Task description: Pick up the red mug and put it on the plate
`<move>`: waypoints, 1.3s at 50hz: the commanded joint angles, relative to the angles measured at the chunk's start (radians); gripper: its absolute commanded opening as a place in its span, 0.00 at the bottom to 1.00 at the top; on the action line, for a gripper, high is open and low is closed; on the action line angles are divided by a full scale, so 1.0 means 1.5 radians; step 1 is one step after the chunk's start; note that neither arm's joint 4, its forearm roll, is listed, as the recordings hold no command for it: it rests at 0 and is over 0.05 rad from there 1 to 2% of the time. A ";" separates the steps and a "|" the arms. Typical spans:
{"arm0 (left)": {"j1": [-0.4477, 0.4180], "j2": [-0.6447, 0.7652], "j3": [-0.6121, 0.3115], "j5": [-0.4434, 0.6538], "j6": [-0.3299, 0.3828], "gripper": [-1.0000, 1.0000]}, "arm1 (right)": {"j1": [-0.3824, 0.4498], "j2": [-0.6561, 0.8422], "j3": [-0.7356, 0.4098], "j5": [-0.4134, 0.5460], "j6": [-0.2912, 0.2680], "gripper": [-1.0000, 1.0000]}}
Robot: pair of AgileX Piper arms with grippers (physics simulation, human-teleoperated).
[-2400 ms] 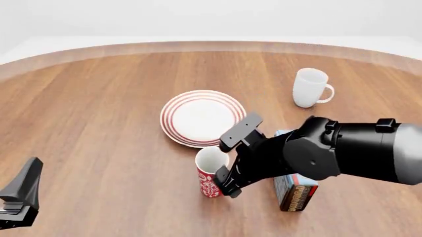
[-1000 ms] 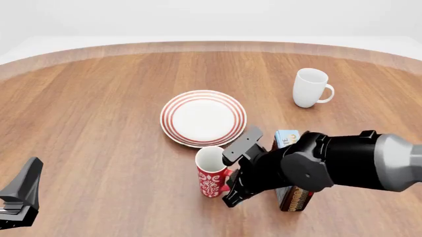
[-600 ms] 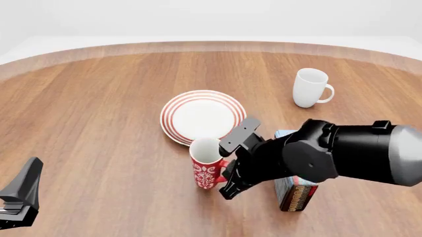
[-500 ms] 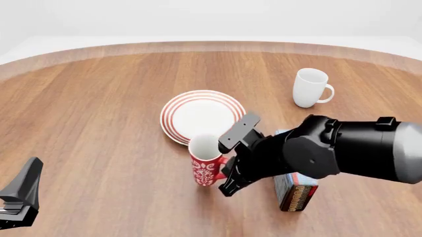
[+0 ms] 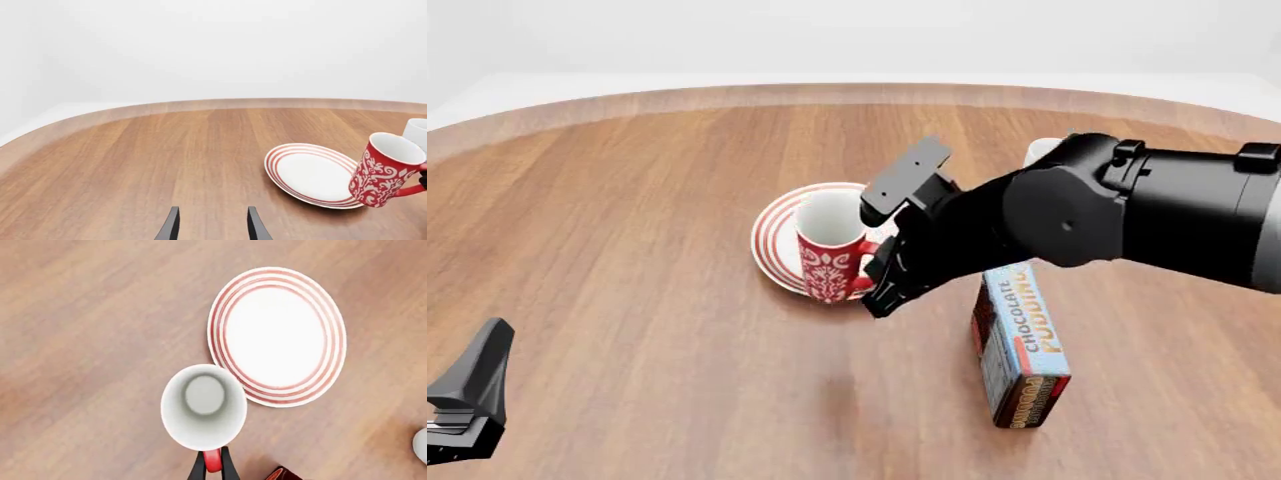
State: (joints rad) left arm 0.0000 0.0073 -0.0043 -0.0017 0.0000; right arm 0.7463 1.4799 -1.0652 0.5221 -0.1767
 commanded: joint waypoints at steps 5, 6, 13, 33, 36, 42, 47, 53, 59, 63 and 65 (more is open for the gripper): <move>0.000 0.000 0.000 0.000 0.000 1.00 | -0.034 0.050 -0.125 0.034 -0.026 0.00; 0.000 0.000 0.000 0.000 0.000 1.00 | -0.039 0.057 -0.134 0.033 -0.033 0.00; 0.000 0.000 0.000 0.000 0.000 1.00 | -0.075 0.099 -0.189 0.030 -0.056 0.00; 0.000 0.000 0.000 0.000 0.000 1.00 | -0.134 0.206 -0.247 -0.008 -0.062 0.00; 0.000 0.000 0.000 0.000 0.000 1.00 | -0.138 0.215 -0.248 -0.013 -0.062 0.00; 0.000 0.000 0.000 0.000 0.000 1.00 | -0.140 0.239 -0.257 -0.024 -0.056 0.00; 0.000 0.000 0.000 0.000 0.000 1.00 | -0.137 0.252 -0.245 -0.038 -0.047 0.00; 0.000 0.000 0.000 0.000 0.000 1.00 | -0.137 0.266 -0.242 -0.051 -0.039 0.00; 0.000 0.000 0.000 0.000 0.000 1.00 | -0.131 0.283 -0.234 -0.068 -0.028 0.00; 0.000 0.000 0.000 0.000 0.000 1.00 | -0.129 0.293 -0.232 -0.077 -0.023 0.00; 0.000 0.000 0.000 0.000 0.000 1.00 | -0.128 0.297 -0.232 -0.079 -0.021 0.00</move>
State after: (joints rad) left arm 0.0000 0.0073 -0.0043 -0.0017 0.0000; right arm 0.5491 1.8909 -1.4169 0.4349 -0.2320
